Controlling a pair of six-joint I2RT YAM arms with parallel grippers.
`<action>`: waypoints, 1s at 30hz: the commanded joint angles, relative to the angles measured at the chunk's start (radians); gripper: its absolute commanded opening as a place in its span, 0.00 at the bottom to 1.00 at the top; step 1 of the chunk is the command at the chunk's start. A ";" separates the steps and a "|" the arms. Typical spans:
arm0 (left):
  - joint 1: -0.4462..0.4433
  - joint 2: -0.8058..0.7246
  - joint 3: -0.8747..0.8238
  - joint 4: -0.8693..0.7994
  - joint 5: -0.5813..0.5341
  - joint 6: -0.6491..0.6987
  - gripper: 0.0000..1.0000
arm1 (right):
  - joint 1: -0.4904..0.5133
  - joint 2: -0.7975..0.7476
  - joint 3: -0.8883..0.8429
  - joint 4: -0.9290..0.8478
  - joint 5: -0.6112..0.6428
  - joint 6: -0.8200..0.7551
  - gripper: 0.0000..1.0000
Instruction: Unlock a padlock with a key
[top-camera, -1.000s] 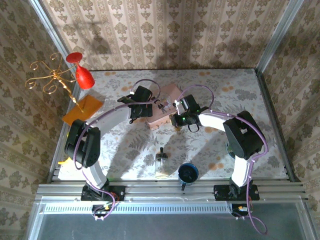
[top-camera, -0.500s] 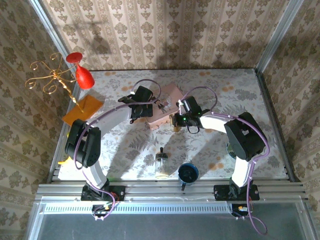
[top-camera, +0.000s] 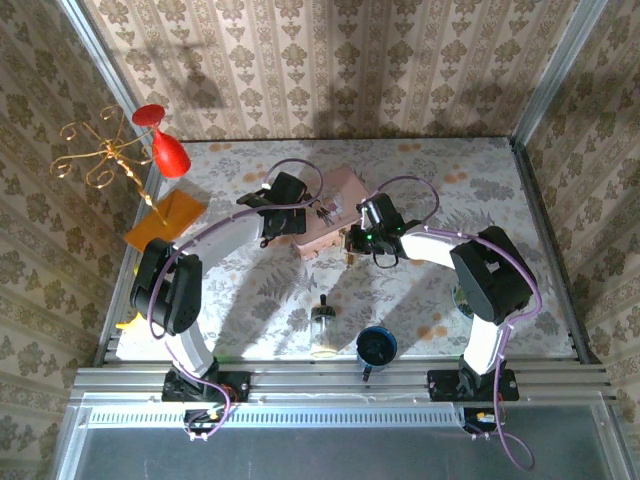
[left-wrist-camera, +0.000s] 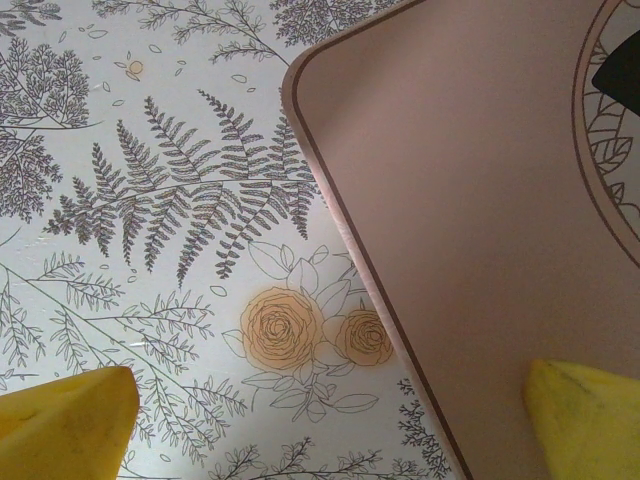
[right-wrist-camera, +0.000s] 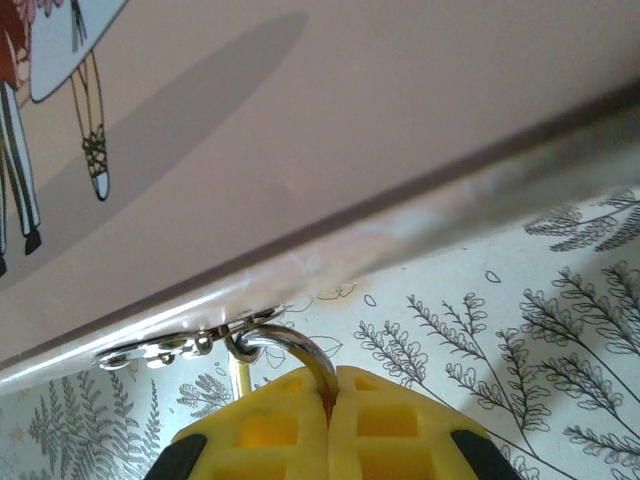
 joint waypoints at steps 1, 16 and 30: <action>-0.012 0.022 0.008 -0.050 0.008 -0.003 1.00 | -0.005 -0.045 -0.004 0.057 0.038 0.106 0.00; -0.012 0.010 -0.015 -0.047 0.004 -0.010 1.00 | -0.005 -0.026 -0.038 0.175 0.026 0.287 0.00; -0.019 -0.016 -0.018 -0.051 0.013 -0.023 1.00 | -0.005 -0.041 -0.058 0.223 0.030 0.342 0.00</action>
